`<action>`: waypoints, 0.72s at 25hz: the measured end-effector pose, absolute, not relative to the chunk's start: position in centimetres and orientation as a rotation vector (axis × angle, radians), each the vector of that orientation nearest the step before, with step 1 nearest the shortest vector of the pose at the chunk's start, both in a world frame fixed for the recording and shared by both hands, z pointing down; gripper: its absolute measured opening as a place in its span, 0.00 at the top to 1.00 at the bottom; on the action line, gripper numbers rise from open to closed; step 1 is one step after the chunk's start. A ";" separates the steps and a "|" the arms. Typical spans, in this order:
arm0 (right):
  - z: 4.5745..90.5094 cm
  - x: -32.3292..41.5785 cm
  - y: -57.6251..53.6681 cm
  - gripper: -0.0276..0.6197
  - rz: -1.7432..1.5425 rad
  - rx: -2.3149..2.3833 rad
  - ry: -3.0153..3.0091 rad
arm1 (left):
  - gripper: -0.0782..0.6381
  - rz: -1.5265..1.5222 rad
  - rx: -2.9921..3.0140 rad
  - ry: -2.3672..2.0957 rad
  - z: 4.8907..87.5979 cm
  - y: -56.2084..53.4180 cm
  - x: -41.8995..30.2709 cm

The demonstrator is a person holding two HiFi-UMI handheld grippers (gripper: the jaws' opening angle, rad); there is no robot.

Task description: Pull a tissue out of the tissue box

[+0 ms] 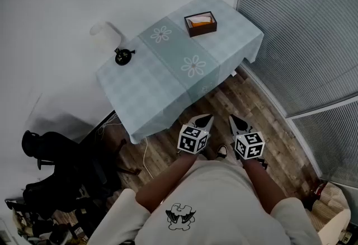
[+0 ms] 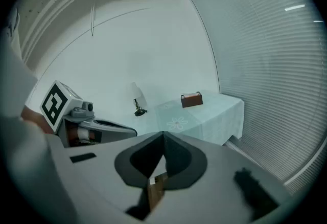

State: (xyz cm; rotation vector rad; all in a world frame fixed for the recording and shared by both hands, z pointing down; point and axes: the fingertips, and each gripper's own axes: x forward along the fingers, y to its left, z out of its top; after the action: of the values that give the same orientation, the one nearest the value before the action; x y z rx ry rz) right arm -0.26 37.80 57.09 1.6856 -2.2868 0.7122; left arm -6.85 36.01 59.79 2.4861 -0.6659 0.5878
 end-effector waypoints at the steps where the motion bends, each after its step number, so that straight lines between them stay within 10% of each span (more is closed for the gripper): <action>1: 57.1 -0.3 37.7 0.94 0.712 1.685 -2.287 | 0.88 0.587 2.485 -0.666 59.8 35.9 -6.9; 18: 57.8 -1.9 36.2 0.94 0.780 1.693 -2.280 | 0.88 0.574 2.467 -0.648 60.2 34.3 -8.5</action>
State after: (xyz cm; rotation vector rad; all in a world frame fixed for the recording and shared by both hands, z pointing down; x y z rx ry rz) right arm -1.93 36.19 57.85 1.6926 -2.2799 0.7797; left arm -8.52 34.34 60.19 2.4669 -0.6485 0.5743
